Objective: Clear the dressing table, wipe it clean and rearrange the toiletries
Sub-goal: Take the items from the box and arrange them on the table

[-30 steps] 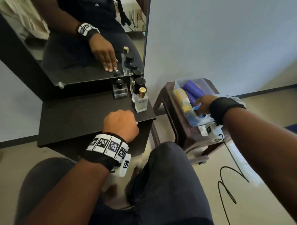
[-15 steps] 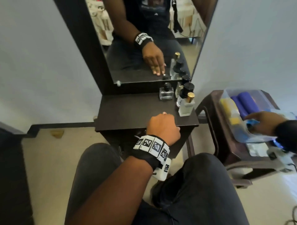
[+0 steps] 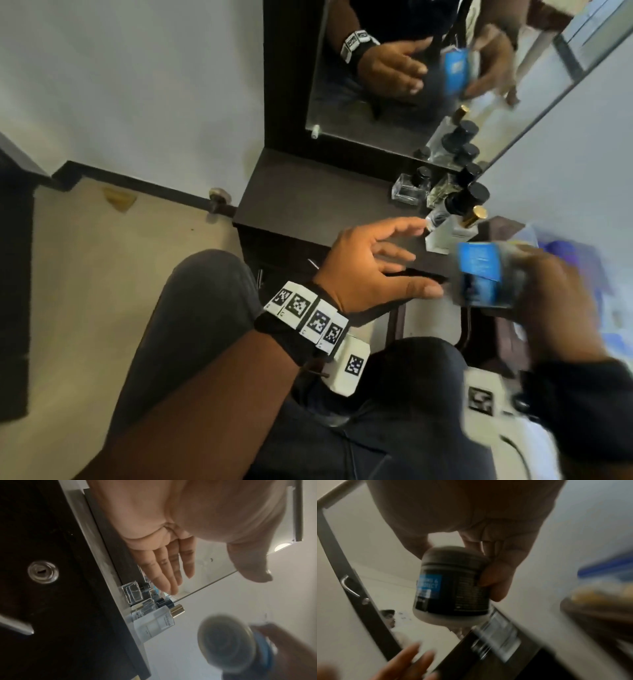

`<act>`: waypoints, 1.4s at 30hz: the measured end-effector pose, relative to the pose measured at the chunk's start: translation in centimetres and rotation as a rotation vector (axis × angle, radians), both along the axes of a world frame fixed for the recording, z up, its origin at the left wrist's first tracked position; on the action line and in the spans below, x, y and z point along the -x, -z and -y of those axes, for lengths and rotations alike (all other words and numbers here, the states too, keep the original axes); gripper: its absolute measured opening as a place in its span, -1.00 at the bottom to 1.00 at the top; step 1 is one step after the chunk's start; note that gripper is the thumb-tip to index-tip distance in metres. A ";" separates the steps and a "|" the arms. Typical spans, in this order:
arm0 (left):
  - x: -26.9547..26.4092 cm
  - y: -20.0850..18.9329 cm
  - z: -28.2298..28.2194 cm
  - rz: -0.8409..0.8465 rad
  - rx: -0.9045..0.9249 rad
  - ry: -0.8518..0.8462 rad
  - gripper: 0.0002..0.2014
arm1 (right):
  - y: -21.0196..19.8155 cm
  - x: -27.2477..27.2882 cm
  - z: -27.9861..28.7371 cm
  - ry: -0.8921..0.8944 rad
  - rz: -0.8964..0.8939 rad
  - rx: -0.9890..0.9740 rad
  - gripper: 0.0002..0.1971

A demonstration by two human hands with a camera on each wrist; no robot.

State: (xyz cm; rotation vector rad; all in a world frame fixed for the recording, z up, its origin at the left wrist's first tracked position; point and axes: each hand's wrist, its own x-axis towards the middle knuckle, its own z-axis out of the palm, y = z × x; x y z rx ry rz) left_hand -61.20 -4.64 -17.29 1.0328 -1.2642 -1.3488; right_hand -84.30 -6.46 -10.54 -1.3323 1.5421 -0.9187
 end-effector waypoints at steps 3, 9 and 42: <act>-1.1 0.6 0.1 -0.031 0.021 -0.028 -0.13 | 1.4 -6.7 0.2 -0.044 0.055 -0.031 -0.83; -4.9 1.9 1.4 -0.045 0.078 -0.305 -0.29 | 2.8 -13.2 1.7 -0.084 0.145 0.104 -0.55; -11.4 4.4 6.6 -0.250 -0.029 -0.730 -0.23 | 4.4 -23.6 9.3 -0.286 -0.487 0.474 -0.67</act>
